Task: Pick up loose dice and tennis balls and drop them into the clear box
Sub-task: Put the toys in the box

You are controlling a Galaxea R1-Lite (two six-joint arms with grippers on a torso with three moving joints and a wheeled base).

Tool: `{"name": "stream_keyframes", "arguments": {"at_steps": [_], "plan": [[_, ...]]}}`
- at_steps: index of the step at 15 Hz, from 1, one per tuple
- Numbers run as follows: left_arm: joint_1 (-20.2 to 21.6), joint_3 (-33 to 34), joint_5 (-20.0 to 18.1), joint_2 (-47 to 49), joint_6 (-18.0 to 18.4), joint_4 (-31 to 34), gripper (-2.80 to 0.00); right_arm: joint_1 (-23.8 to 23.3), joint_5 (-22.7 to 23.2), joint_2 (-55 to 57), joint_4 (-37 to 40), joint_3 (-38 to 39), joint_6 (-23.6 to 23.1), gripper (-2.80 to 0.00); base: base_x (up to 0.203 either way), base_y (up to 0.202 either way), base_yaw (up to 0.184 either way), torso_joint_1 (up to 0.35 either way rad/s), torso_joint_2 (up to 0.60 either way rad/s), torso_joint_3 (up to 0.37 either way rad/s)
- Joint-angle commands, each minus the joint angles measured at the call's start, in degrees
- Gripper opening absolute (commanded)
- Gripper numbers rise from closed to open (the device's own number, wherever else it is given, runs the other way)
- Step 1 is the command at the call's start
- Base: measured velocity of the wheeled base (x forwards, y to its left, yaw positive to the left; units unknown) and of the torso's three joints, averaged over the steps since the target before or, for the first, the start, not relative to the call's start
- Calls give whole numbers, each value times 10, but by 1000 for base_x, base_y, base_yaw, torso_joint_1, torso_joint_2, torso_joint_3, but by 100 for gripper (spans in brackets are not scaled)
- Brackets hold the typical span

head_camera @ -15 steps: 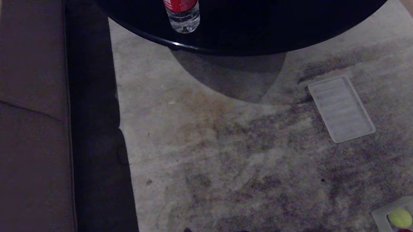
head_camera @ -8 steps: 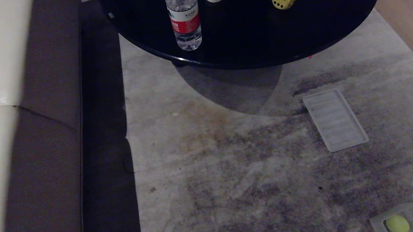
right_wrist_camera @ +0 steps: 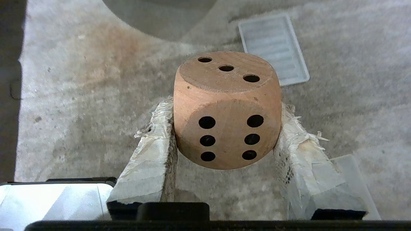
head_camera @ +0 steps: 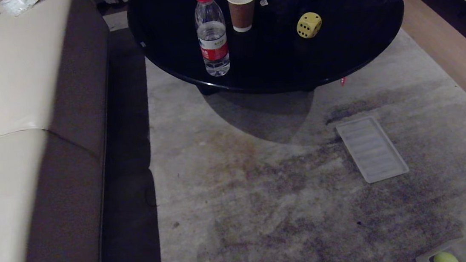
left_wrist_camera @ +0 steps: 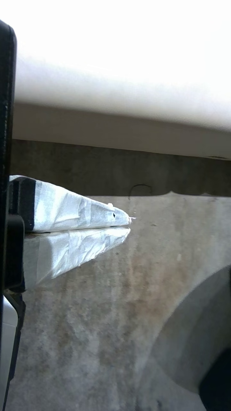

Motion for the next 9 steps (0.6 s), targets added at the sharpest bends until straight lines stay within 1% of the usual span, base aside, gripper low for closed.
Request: {"name": "stream_keyframes", "arguments": {"at_steps": [1,9], "plan": [[0,1,0,1,-1,0,-280,0,0,1,0,0,0,-280,0,0,0,6,1,199],[0,1,0,1,-1,0,-280,0,0,1,1,0,0,-280,0,0,0,2,0,202]]}}
